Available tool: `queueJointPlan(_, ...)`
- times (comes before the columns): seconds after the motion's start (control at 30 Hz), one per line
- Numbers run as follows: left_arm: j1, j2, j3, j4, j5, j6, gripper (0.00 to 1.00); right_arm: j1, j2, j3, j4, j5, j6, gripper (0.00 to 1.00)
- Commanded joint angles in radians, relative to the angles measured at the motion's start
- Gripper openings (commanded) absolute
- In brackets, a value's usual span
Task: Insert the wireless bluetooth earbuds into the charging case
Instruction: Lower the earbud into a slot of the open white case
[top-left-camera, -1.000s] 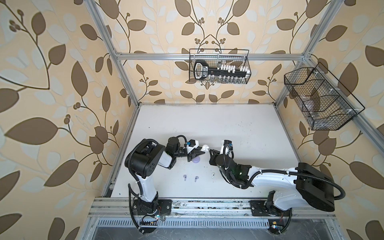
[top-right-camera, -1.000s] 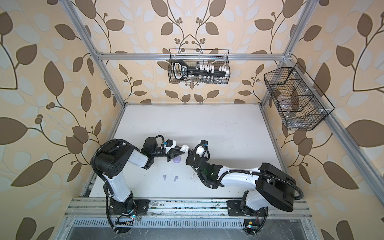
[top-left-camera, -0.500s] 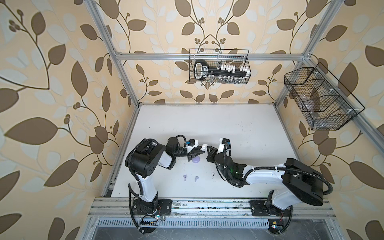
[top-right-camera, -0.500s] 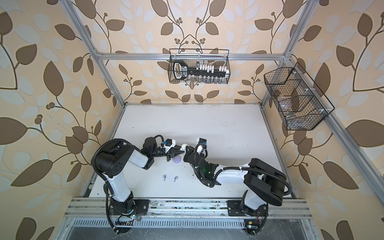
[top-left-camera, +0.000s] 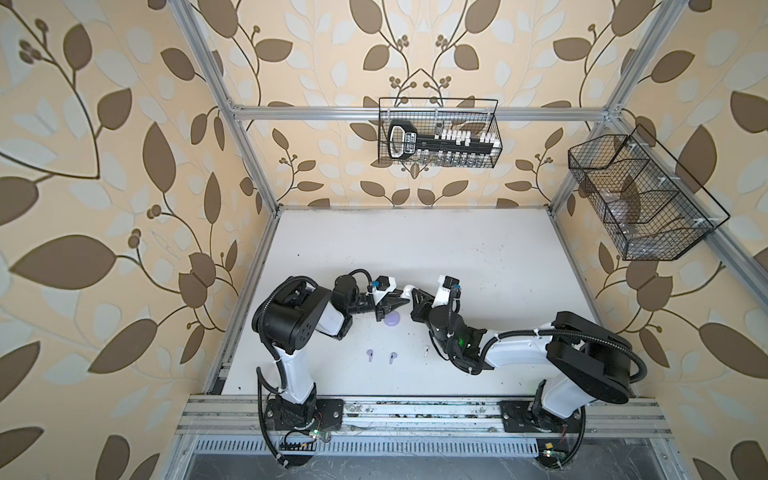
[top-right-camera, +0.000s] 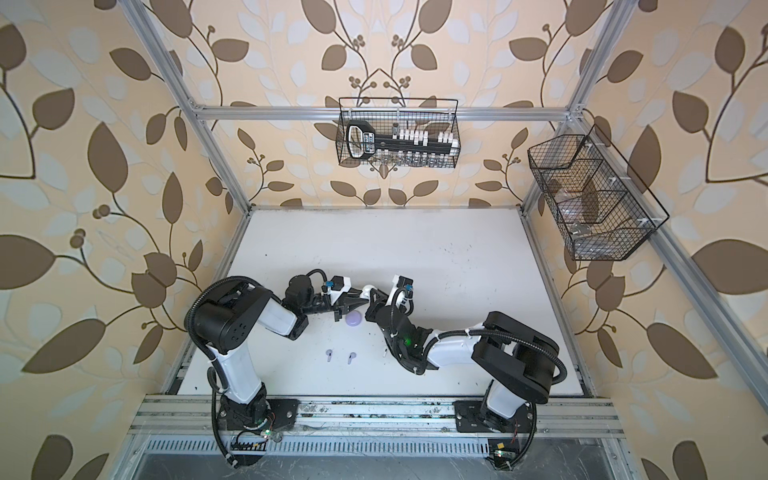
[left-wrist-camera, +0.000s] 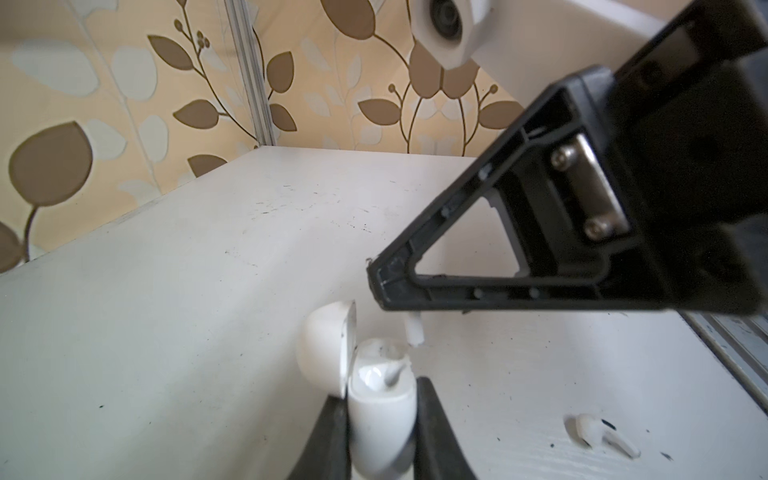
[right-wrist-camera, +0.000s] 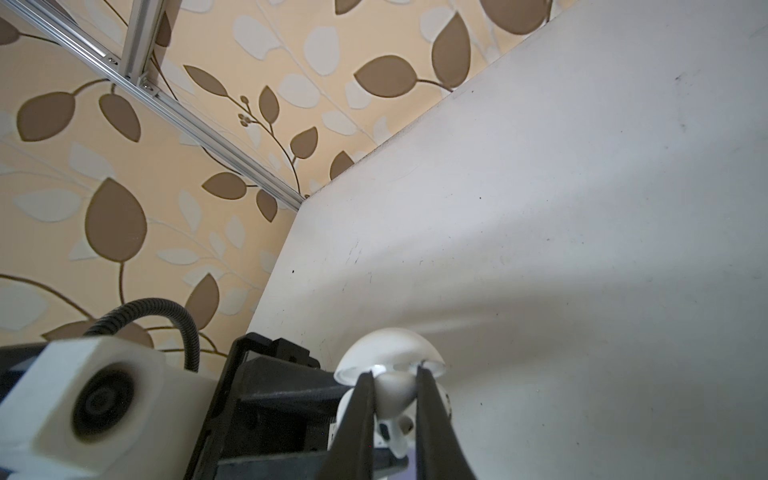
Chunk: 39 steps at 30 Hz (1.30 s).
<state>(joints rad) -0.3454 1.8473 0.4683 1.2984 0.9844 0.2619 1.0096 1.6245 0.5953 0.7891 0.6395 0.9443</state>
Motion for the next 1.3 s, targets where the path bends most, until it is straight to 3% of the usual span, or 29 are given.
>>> queueJointPlan(0.0,0.008,0.011,-0.007,0.089,-0.009,-0.025,0.00,-0.009,0.025,-0.017,0.061,0.011,-0.005,0.15)
queueJointPlan(0.6,0.018,0.023,-0.008,0.124,-0.018,-0.061,0.00,-0.032,0.098,0.001,0.162,-0.040,-0.005,0.15)
queueJointPlan(1.27,0.019,0.023,-0.007,0.125,-0.018,-0.062,0.00,-0.012,0.128,0.020,0.151,-0.051,0.002,0.15)
